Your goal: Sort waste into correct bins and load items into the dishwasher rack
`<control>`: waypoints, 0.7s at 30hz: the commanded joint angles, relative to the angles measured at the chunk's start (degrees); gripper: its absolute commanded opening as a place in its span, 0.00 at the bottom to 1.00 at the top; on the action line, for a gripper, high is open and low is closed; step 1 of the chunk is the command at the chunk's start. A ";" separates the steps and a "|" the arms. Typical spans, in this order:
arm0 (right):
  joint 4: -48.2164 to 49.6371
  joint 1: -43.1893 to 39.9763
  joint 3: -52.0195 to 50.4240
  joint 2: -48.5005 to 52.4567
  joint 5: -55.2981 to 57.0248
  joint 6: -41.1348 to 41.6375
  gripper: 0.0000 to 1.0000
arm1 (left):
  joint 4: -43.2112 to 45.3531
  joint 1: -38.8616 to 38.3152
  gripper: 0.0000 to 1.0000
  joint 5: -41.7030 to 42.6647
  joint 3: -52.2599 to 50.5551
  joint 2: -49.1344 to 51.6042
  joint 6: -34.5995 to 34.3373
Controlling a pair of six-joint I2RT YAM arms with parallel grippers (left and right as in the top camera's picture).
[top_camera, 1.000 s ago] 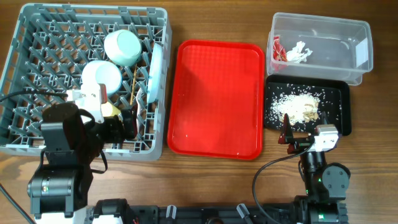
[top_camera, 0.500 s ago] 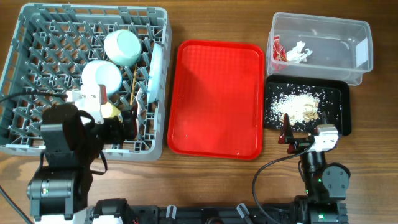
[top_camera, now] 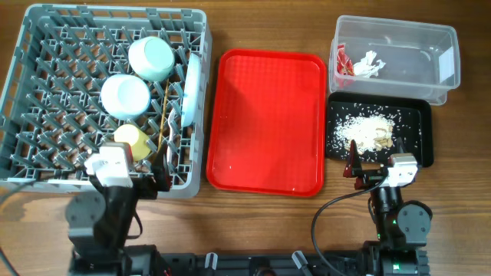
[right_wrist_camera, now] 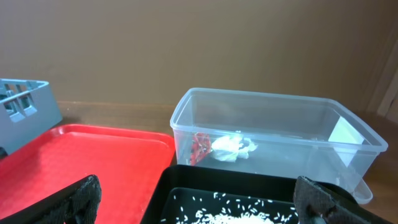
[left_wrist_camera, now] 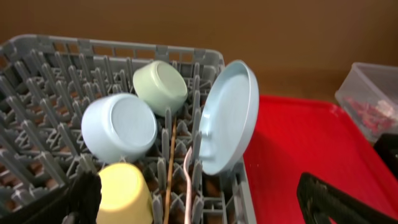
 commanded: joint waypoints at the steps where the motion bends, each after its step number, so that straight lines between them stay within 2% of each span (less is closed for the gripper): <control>1: 0.26 0.09 -0.07 -0.57 0.17 0.59 1.00 | 8.55 0.37 1.00 -0.50 -10.60 -8.85 -1.68; 6: 0.26 0.09 -0.07 -0.57 0.17 0.59 1.00 | 21.70 0.37 1.00 -0.33 -22.29 -16.90 -4.72; 12: 0.24 0.09 -0.07 -0.57 0.17 0.59 1.00 | 36.46 0.42 1.00 -1.27 -29.86 -17.18 -4.90; 16: 0.26 0.09 -0.07 -0.57 0.17 0.59 1.00 | 35.36 0.42 1.00 -3.39 -29.86 -17.18 -4.87; 21: 0.26 0.09 -0.07 -0.57 0.17 0.57 1.00 | 27.30 0.42 1.00 -0.09 -29.86 -17.16 -4.92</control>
